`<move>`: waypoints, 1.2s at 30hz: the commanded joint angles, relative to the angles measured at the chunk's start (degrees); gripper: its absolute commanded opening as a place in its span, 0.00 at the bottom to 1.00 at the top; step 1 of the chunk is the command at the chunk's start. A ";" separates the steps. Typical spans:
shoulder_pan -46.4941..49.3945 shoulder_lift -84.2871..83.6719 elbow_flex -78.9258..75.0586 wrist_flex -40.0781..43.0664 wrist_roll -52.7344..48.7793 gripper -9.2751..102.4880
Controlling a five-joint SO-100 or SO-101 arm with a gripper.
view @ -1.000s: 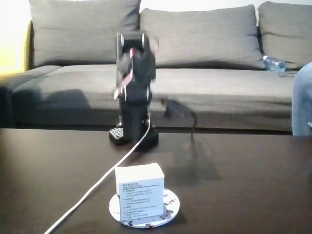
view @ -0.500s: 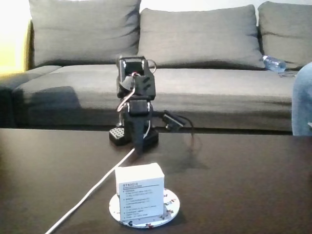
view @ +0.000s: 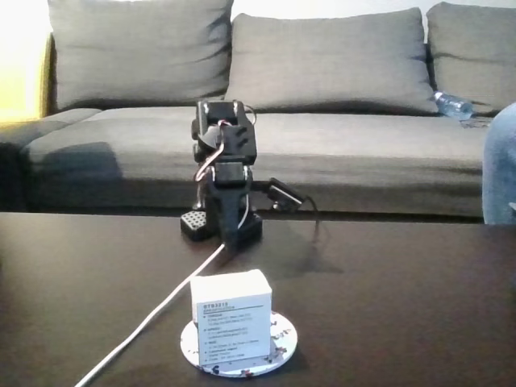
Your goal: Grasp a servo box and put it on the zirlivani.
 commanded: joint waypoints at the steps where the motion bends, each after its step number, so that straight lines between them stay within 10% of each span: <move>1: -0.09 0.26 -1.49 0.79 0.53 0.08; 36: 0.18 0.35 -1.49 0.44 0.70 0.08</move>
